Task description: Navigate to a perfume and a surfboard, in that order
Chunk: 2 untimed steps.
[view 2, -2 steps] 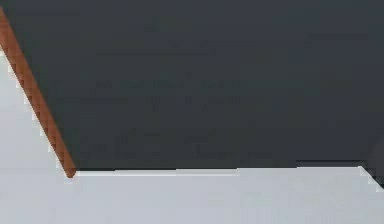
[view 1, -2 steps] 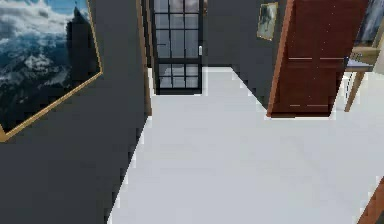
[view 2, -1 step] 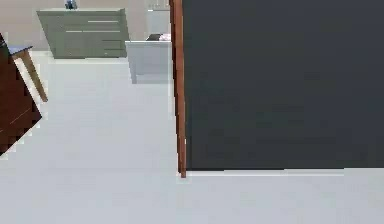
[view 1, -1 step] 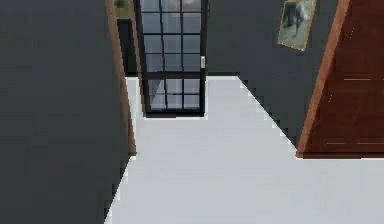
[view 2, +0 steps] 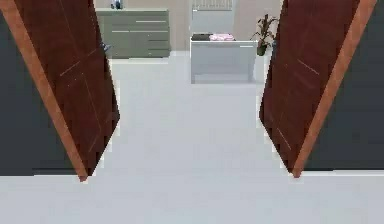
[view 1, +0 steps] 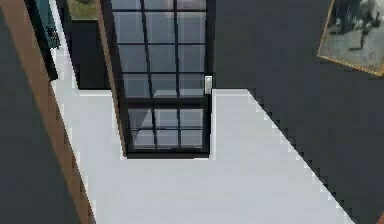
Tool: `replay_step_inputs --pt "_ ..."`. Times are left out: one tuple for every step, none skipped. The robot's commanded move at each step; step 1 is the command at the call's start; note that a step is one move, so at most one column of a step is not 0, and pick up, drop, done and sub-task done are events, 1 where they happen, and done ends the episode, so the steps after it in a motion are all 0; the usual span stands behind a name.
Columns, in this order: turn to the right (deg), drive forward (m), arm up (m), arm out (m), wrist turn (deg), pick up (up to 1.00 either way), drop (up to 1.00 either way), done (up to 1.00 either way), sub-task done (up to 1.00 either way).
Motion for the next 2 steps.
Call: replay_step_inputs --pt "0.0 1.00 0.00 0.00 0.0 0.00 0.00 0.00 0.00" --pt "-21.0 0.00 0.00 0.00 0.0 0.00 0.00 0.00 0.00"
